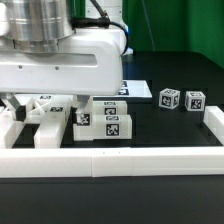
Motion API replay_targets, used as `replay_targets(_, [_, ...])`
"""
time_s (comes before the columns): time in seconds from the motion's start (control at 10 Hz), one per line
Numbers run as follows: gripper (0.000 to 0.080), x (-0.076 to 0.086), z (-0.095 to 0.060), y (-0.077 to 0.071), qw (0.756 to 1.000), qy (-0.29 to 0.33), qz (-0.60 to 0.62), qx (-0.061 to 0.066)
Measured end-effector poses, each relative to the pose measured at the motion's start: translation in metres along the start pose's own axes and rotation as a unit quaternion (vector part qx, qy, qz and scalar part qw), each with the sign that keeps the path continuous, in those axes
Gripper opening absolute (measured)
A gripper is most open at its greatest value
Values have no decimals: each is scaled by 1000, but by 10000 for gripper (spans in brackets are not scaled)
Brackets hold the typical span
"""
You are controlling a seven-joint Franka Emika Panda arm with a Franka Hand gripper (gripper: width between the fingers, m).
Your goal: Assemble chair
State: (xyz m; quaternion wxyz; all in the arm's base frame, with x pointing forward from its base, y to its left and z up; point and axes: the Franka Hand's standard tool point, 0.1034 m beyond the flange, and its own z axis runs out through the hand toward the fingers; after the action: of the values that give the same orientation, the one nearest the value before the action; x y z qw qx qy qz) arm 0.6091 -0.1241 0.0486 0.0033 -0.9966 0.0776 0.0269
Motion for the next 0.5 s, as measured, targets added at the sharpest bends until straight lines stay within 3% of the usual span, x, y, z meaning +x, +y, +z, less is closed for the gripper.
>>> replay_targets(0.1, [649, 0, -2, -1, 999, 29, -15, -8])
replay_targets(0.5, [649, -7, -4, -2, 999, 44, -3, -7])
